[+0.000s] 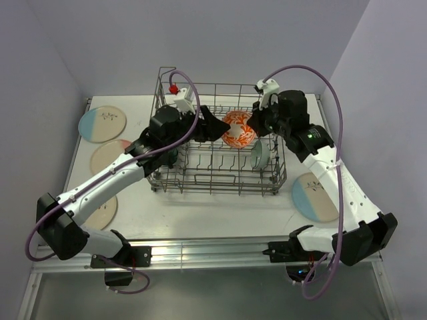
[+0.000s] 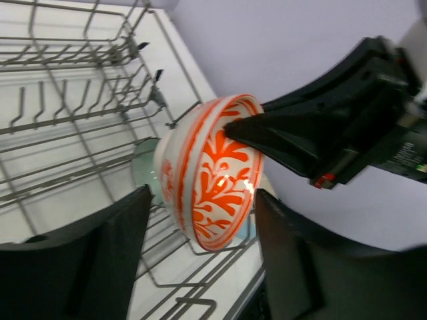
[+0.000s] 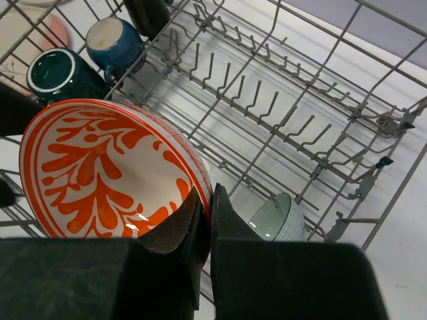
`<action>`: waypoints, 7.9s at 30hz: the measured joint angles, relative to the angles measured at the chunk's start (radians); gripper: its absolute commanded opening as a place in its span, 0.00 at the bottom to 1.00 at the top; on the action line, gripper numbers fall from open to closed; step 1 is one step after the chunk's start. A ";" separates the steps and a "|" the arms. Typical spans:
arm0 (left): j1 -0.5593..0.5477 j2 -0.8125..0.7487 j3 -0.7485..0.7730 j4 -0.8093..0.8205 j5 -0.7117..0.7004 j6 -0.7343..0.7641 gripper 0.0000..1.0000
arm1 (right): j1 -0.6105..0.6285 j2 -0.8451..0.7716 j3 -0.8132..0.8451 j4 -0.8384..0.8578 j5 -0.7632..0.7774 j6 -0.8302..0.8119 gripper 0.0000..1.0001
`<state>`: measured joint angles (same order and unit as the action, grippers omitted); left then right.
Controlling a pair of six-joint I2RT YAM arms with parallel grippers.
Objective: Load the mixed dishes into the dish rack
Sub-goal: Pass the bowl from the right arm to the left, then pass the bowl from the left arm to the right
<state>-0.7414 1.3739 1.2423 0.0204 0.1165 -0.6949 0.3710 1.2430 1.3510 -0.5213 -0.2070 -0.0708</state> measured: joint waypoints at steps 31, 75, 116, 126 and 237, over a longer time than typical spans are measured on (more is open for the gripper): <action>-0.054 0.214 0.177 -0.330 -0.253 0.153 0.00 | 0.090 0.117 0.031 -0.047 -0.008 0.055 0.61; 0.119 0.015 -0.402 0.441 0.209 -0.217 0.00 | 0.003 0.144 -0.100 0.091 -0.407 0.666 0.98; 0.142 0.114 -0.344 0.521 0.246 -0.264 0.00 | 0.013 0.210 -0.089 0.092 -0.508 0.772 0.91; 0.130 0.114 -0.343 0.487 0.234 -0.241 0.00 | 0.013 0.210 -0.089 0.090 -0.486 0.753 0.92; 0.090 0.126 -0.278 0.354 0.182 -0.159 0.57 | -0.115 0.204 -0.147 0.172 -0.678 0.649 0.31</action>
<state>-0.6514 1.4994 0.9642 0.3744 0.2989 -0.8543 0.2562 1.4475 1.2037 -0.3496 -0.8852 0.5781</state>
